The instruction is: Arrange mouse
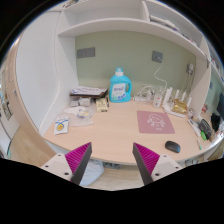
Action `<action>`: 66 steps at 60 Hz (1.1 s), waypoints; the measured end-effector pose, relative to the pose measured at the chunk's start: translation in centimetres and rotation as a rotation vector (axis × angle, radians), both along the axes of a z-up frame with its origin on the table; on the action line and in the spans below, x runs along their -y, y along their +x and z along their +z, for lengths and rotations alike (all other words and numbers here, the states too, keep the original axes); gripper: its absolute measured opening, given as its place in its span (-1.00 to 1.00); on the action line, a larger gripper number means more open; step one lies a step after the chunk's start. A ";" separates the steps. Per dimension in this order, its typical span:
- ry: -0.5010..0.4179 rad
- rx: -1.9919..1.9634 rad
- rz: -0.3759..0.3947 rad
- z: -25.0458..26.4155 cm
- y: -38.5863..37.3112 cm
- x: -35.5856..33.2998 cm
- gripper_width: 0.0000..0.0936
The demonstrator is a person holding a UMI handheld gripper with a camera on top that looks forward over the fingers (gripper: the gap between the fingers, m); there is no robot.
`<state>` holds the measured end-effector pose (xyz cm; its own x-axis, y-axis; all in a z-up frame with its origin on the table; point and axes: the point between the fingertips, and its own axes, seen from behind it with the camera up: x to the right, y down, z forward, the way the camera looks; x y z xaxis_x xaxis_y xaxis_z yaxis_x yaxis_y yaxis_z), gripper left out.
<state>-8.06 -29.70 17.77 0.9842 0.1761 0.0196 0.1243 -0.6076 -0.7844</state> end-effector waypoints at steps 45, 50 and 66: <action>-0.064 0.160 -0.244 -17.4 34.0 -7.1 0.81; -0.075 0.156 -0.223 -18.7 35.2 -8.7 0.81; -0.033 0.091 -0.179 -18.9 36.5 -14.2 0.81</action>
